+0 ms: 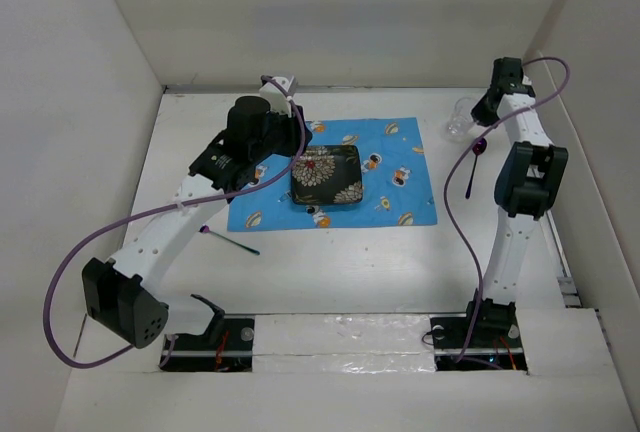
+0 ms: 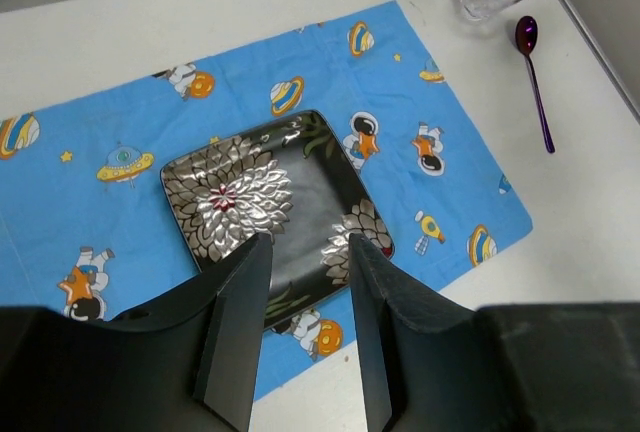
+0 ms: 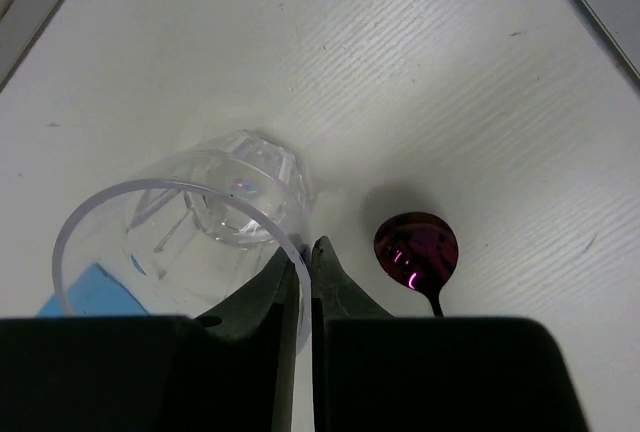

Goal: Set the dinner table for one person

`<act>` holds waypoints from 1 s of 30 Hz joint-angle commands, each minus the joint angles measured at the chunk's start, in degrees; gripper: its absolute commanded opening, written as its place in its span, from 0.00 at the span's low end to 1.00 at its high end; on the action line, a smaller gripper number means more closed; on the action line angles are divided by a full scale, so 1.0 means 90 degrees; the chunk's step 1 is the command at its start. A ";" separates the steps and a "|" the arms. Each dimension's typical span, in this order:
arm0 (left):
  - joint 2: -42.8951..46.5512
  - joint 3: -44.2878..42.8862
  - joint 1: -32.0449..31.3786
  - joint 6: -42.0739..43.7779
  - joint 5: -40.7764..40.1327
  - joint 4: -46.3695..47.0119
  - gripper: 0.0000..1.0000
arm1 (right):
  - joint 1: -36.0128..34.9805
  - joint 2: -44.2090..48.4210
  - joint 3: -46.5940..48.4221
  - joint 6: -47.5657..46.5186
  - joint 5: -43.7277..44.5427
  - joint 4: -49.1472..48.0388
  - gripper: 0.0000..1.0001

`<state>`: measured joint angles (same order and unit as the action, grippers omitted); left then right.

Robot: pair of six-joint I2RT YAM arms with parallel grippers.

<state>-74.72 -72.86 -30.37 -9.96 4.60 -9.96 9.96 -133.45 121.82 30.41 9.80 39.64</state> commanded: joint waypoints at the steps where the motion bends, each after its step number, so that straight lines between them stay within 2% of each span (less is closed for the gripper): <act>1: 0.0294 0.0000 -0.0004 -0.0173 0.0114 0.0101 0.34 | -0.0158 0.1202 -0.0215 -0.0126 0.0054 -0.0888 0.00; 6: 0.0187 -0.0254 -0.0004 -0.0046 0.0026 -0.0143 0.39 | -0.0899 0.1137 0.0634 -0.0595 0.0004 -0.0061 0.00; 13: 0.0245 -0.0332 -0.0004 -0.0027 -0.0306 -0.0261 0.40 | -0.1779 0.0815 0.0653 -0.0811 0.0092 0.0176 0.00; 21: 0.0450 -0.0040 -0.0004 -0.0095 -0.0306 -0.0300 0.40 | -0.2044 0.0199 0.1269 -0.0821 0.0444 0.0566 0.00; 30: 0.0656 0.0234 -0.0004 -0.0222 -0.0335 -0.0281 0.40 | -0.1985 0.0042 0.1133 -0.0821 0.0698 0.0752 0.00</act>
<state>-70.28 -71.83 -30.37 -11.11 2.02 -13.54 -8.27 -133.03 129.84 23.73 13.93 46.61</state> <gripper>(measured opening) 0.400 0.097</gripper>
